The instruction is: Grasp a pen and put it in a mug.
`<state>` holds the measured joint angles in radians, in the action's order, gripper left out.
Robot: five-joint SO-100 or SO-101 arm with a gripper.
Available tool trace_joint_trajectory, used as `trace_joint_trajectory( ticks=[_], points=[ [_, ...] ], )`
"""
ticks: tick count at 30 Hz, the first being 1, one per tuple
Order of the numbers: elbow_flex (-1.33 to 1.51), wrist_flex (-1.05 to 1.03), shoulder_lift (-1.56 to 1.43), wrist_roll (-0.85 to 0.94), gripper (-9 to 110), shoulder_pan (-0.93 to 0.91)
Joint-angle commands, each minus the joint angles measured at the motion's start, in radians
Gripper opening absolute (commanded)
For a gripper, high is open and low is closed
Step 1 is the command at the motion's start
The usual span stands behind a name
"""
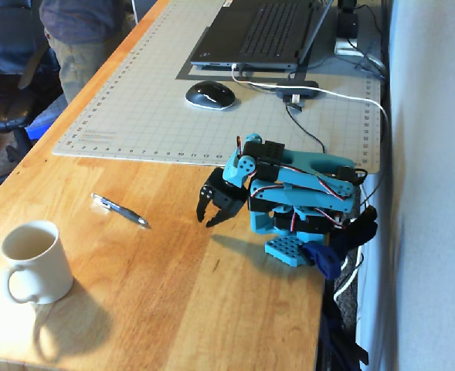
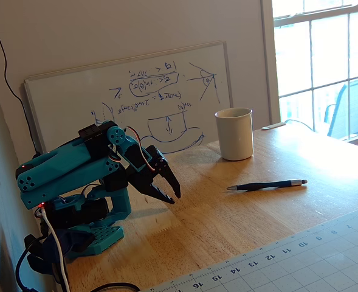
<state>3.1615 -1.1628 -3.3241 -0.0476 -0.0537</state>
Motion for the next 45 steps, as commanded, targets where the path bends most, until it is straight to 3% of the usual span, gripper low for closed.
trace_joint_trajectory(
  ticks=[1, 21, 35, 40, 45],
  points=[
    [-0.046, 0.003, -0.002, -0.017, 5, -0.011],
    [-0.368, 0.295, 0.474, -0.479, 5, 0.077],
    [-0.661, 0.518, 0.888, -1.22, 5, 0.074],
    [-0.755, 0.601, 1.071, -1.417, 13, 0.074],
    [-0.856, 0.689, 1.267, -1.506, 25, 0.074]
  ],
)
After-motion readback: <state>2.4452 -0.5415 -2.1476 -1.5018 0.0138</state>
